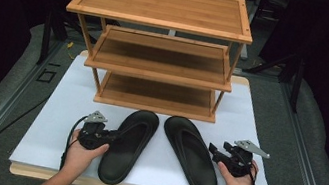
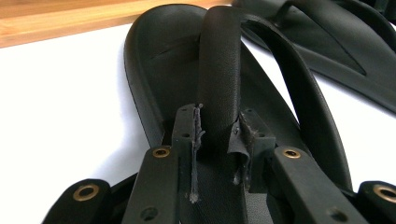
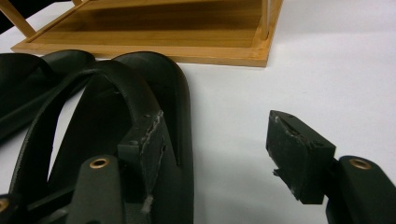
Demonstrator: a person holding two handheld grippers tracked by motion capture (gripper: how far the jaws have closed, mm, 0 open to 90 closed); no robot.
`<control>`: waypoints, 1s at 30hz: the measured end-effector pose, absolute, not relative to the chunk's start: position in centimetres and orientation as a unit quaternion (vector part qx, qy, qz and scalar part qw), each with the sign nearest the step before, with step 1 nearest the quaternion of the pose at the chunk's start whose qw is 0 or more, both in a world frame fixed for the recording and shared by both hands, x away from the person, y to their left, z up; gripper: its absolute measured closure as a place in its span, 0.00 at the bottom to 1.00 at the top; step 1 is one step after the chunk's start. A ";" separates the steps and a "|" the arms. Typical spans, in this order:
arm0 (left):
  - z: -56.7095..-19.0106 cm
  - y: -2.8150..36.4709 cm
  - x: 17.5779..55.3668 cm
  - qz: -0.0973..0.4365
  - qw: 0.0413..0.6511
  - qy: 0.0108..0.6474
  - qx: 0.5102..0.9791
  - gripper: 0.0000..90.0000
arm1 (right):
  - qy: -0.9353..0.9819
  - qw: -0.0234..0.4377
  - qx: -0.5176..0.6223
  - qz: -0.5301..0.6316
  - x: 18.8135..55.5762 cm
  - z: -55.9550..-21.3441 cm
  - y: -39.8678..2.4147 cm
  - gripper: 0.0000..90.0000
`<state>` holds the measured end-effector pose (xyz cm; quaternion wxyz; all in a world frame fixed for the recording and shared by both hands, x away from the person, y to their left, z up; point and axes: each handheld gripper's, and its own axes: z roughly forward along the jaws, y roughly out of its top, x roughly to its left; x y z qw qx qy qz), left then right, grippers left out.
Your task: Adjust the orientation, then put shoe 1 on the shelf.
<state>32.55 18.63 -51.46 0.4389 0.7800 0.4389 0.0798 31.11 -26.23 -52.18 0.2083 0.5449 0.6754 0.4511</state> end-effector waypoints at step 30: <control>-44.7 24.2 31.2 0.129 0.466 0.473 0.736 0.80 | 0.669 0.205 0.551 0.455 31.2 -52.0 -26.0 0.41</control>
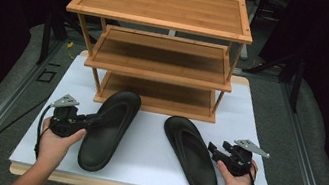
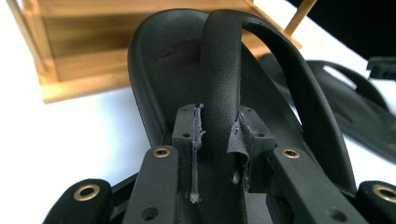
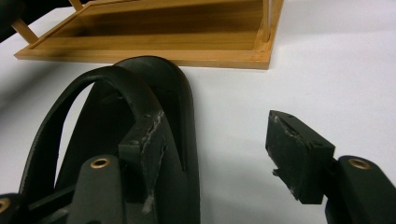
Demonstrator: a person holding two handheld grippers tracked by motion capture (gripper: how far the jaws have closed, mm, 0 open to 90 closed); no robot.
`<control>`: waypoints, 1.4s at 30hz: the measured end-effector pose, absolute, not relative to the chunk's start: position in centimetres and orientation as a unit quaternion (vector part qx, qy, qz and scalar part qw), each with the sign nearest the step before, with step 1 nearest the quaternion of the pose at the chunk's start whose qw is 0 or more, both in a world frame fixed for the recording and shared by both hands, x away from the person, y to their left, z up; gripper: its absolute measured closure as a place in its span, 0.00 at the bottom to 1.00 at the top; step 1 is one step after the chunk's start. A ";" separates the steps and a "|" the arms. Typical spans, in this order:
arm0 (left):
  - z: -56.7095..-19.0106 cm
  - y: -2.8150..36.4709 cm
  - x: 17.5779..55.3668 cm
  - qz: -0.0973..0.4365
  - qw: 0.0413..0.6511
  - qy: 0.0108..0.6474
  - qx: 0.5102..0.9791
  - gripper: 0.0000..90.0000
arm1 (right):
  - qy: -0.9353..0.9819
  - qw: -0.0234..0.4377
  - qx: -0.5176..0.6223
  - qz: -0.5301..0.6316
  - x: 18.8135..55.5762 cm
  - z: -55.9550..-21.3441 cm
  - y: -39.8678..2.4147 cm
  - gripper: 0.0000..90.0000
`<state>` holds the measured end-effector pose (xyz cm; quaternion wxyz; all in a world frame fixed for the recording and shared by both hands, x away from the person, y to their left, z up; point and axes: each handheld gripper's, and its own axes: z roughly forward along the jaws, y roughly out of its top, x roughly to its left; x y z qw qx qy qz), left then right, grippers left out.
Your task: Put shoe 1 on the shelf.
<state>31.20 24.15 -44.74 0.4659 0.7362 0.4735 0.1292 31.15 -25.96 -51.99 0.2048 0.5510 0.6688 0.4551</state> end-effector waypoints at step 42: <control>-36.9 25.1 30.8 0.197 0.541 0.455 0.679 0.81 | 0.670 0.201 0.553 0.453 31.2 -52.2 -25.8 0.42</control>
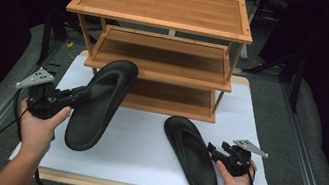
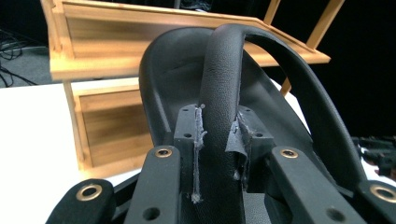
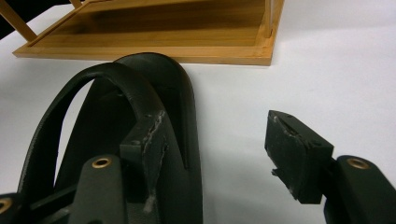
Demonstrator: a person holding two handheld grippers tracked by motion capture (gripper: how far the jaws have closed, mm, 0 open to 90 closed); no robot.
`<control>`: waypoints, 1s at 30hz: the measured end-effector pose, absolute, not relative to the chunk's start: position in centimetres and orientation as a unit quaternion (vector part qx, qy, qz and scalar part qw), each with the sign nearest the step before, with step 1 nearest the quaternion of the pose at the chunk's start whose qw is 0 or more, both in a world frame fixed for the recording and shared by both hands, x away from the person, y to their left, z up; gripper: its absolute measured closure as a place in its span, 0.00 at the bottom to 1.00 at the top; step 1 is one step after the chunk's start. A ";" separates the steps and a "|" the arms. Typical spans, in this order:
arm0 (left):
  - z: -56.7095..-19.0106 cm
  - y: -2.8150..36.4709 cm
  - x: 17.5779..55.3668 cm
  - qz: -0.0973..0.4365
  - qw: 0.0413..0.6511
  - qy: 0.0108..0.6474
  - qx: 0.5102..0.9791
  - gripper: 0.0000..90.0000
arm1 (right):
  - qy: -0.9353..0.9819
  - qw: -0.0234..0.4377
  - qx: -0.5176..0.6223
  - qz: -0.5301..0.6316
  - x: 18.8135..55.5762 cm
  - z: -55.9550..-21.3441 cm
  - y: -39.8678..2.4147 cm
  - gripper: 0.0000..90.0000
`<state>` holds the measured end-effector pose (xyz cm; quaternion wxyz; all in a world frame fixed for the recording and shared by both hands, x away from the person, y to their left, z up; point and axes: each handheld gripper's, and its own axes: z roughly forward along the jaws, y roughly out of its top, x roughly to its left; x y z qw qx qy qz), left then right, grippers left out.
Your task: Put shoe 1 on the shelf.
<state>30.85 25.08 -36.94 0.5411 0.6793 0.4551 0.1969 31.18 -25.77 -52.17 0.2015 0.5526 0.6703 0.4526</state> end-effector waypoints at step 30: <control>-34.9 20.7 42.8 0.222 0.548 0.486 0.643 0.81 | 0.670 0.195 0.550 0.459 31.2 -52.2 -25.9 0.42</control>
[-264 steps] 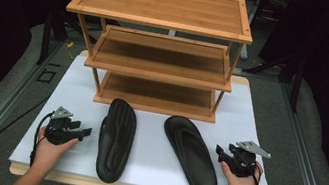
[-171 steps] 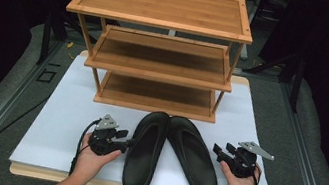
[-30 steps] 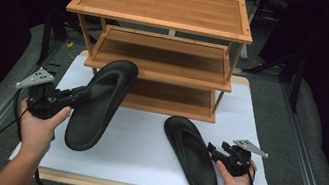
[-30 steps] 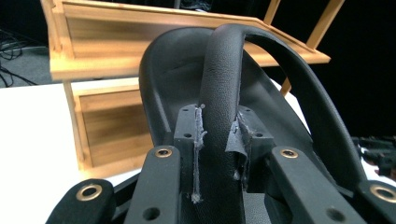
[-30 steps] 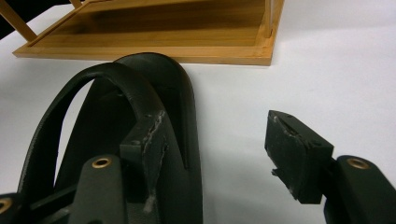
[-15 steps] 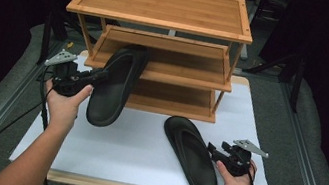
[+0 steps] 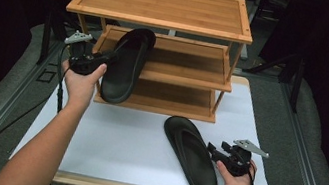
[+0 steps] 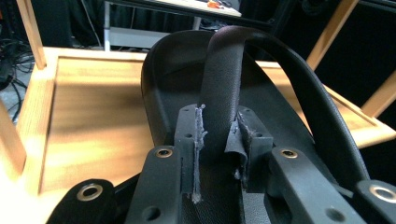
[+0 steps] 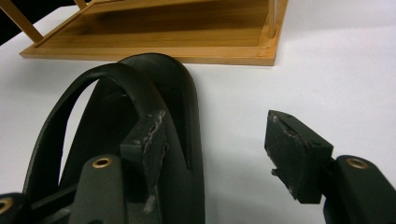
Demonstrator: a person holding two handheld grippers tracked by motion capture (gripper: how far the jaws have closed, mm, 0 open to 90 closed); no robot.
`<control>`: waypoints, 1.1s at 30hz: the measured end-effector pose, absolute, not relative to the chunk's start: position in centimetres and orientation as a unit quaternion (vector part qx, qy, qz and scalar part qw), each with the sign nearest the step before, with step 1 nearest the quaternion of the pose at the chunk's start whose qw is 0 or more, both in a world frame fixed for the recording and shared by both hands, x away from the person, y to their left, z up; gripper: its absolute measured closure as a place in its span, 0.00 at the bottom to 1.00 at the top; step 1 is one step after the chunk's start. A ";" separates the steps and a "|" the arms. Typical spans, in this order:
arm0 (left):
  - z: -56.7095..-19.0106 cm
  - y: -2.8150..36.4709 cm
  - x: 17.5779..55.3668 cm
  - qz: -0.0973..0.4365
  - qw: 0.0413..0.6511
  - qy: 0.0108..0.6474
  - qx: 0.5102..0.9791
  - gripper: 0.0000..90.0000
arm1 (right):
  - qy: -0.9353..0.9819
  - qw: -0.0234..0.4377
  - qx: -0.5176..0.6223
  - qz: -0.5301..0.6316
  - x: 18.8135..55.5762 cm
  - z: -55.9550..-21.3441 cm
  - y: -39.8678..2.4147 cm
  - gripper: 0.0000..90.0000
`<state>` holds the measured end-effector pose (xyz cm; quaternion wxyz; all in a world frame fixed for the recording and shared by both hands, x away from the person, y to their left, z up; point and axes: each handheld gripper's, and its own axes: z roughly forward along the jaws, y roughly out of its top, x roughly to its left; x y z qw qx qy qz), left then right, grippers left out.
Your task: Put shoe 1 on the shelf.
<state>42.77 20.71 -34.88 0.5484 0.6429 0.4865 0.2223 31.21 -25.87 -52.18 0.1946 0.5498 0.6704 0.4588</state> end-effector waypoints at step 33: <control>-36.2 19.0 49.7 0.212 0.545 0.510 0.631 0.65 | 0.666 0.183 0.551 0.469 31.3 -52.2 -26.1 0.42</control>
